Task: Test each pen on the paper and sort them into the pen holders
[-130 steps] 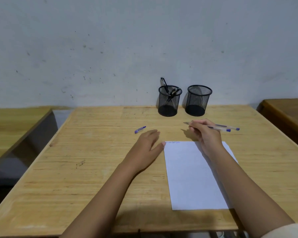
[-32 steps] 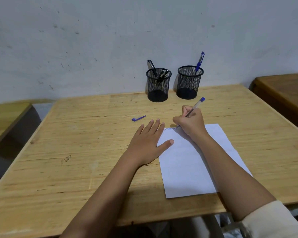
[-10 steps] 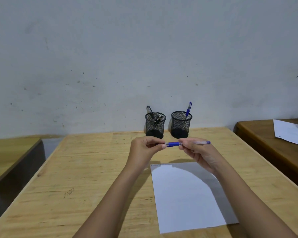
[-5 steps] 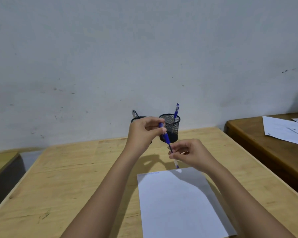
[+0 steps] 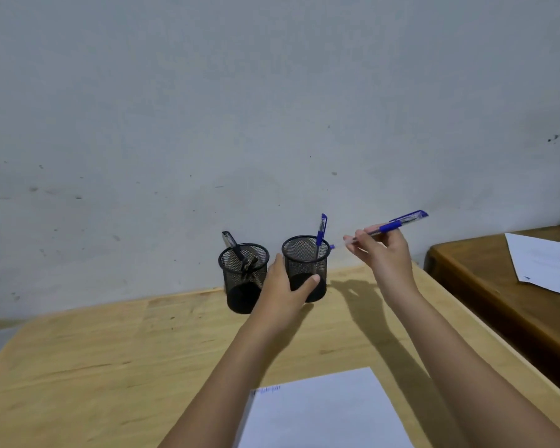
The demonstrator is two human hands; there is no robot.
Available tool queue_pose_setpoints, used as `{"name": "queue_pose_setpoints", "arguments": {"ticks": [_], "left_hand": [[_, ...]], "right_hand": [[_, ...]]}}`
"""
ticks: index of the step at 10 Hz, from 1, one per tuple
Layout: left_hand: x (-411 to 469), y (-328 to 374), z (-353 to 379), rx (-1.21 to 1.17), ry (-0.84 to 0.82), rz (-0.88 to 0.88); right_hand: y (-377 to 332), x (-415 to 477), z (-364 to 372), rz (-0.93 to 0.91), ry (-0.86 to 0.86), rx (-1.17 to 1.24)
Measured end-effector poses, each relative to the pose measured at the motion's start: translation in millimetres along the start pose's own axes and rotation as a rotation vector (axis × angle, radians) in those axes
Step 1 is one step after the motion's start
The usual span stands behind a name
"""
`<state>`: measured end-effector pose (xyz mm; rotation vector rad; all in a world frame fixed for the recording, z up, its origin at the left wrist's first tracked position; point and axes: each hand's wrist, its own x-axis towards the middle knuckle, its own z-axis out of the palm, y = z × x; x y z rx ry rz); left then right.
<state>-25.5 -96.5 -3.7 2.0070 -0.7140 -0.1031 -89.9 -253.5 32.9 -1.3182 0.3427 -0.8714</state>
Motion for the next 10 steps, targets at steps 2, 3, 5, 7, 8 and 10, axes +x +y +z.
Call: {"name": "queue_pose_setpoints", "arguments": {"ticks": [2,3,5,7,8,10], "left_hand": [[31.5,-22.6,17.5,-0.087,0.034,-0.084],[37.8,-22.5,20.1,-0.149,0.038,-0.064],[39.3,-27.3,21.1,-0.199,0.054,-0.020],[37.3,-22.0,13.5,-0.157,0.031,-0.017],[37.5,-23.4,11.9,-0.110,0.016,-0.050],[-3.6,12.6,-15.0,-0.033,-0.128,-0.036]], "right_hand": [[28.7,27.9,18.0,-0.020,0.005,-0.425],[37.1,30.5,27.0,-0.006,-0.096,-0.541],[48.9,30.5,32.3,-0.013,-0.260,-0.676],[41.0,25.9,23.8,0.014,-0.327,-0.667],[35.4,20.0,15.8,0.002,-0.357,-0.714],[23.7,-7.3,-9.1,0.016,-0.369,-0.879]]}}
